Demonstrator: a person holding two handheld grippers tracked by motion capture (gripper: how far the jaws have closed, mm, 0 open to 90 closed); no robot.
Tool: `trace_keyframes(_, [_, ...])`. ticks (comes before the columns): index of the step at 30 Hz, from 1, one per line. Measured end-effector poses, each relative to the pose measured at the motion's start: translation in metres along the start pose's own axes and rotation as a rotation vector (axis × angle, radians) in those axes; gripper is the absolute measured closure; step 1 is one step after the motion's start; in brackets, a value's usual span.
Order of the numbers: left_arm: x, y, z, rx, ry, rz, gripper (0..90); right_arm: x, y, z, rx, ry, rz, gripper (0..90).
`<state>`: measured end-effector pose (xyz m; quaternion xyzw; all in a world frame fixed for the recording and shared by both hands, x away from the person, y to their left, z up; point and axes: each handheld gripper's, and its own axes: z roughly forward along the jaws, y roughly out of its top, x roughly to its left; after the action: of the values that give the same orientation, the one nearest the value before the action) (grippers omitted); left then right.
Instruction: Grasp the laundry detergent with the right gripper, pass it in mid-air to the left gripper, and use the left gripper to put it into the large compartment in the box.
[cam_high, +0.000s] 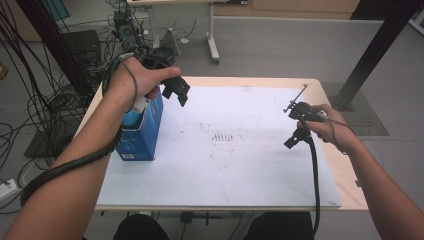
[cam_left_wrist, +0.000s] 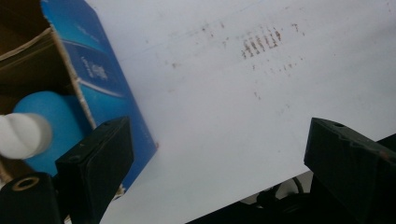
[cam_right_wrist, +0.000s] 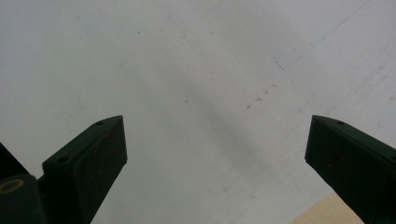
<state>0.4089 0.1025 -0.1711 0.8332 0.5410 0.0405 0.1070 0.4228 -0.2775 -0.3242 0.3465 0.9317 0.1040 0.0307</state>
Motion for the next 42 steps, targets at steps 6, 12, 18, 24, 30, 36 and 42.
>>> trace_keyframes(6, [-0.016,0.001,0.022,0.017,-0.016,0.033,9.3,0.001,0.001,-0.004,-0.002,-0.006,0.002,5.3])
trace_keyframes(12, [-0.031,0.0,0.047,0.05,0.0,0.073,9.7,0.001,0.001,-0.005,-0.002,-0.008,0.003,5.4])
trace_keyframes(18, [-0.041,-0.002,0.065,0.072,0.015,0.115,10.2,0.002,0.001,-0.007,-0.004,-0.018,0.008,5.5])
trace_keyframes(24, [-0.052,-0.005,0.085,0.095,0.029,0.156,10.9,0.003,0.002,-0.008,-0.008,-0.021,0.001,5.5])
trace_keyframes(30, [-0.061,-0.007,0.103,0.086,0.038,0.167,11.7,0.004,0.004,-0.008,-0.012,-0.024,-0.005,5.6])
trace_keyframes(36, [-0.065,-0.009,0.116,0.092,0.065,0.173,12.3,0.002,0.004,-0.008,-0.013,-0.021,-0.002,5.7])
trace_keyframes(42, [-0.067,-0.01,0.124,0.077,0.061,0.174,12.4,0.002,0.004,-0.007,-0.011,-0.02,0.003,5.7])
